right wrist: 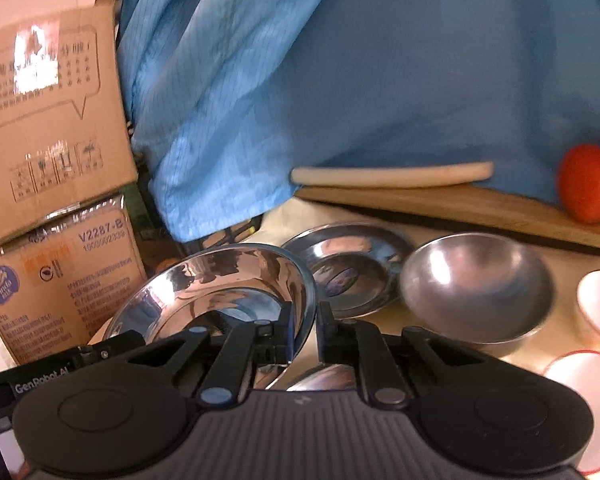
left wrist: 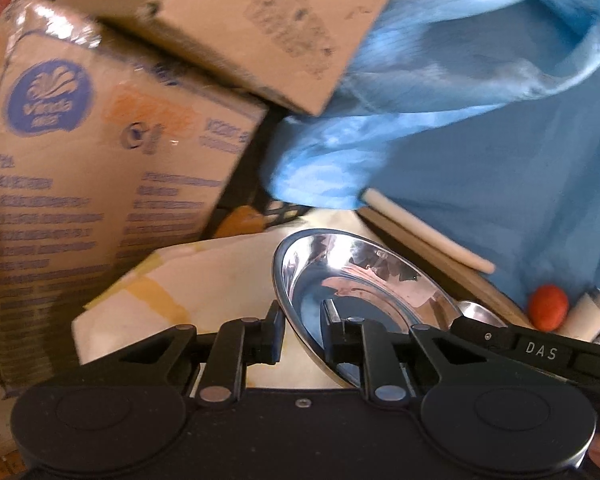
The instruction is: Organize plates and bowls
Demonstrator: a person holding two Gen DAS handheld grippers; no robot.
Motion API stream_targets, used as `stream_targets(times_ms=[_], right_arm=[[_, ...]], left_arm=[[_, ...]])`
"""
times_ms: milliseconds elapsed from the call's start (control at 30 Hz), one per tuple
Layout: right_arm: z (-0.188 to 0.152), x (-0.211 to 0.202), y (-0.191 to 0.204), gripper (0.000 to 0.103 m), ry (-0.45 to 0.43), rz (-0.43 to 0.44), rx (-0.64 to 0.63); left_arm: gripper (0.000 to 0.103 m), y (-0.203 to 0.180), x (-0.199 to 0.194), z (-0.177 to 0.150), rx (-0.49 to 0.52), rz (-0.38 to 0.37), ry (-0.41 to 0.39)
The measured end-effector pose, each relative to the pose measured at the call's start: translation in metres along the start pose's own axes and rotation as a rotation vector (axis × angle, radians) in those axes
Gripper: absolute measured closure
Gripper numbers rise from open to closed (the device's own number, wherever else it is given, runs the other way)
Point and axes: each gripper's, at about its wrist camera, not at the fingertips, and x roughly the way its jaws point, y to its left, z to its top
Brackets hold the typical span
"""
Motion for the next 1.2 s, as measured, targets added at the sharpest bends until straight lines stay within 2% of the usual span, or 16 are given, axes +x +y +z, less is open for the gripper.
stream_targets(times_ms=[333,633,933,1200], right_arm=[[-0.020,-0.049,-0.037,0.090,-0.055,-0.102,0.046],[-0.048,-0.082,-0.053,0.089,-0.071,-0.178,0.069],[-0.071,-0.092,-0.056,0.088,-0.050,-0.217,0.086],[-0.078,-0.093,-0.054,0.087,-0.029,-0.223,0.079]], left_arm=[[0.082,-0.043,-0.005,-0.018,0.091,-0.110,0.059],[0.081,-0.066,-0.010,-0.038,0.178,-0.157,0.131],[0.081,-0.077,-0.011,-0.048,0.288,-0.146,0.158],[0.080,-0.078,-0.009,-0.053,0.329,-0.130,0.177]])
